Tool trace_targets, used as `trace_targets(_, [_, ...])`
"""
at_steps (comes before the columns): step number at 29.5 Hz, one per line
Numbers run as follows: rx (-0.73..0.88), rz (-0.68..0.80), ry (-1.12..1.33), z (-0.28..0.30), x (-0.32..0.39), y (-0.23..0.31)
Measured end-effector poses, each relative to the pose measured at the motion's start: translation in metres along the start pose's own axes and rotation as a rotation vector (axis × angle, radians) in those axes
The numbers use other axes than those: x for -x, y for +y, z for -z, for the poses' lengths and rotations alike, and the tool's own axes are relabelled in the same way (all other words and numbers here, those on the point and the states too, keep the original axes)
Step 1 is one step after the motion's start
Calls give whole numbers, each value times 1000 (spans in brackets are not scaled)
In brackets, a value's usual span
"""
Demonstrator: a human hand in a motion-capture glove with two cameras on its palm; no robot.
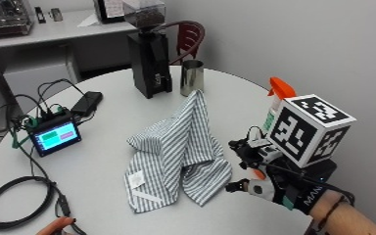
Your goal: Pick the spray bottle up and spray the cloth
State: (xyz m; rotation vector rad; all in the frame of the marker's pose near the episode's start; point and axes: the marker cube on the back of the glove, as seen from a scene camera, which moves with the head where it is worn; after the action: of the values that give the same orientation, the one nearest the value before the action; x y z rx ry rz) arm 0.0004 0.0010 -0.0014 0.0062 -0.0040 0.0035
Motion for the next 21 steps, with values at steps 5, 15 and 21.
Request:
trace_targets(5, [-29,-21,-19,5,-8,9])
trace_targets(15, [-237,-103,-96,34,-36,35])
trace_targets(21, [-464,-235,-226,49,-63,23])
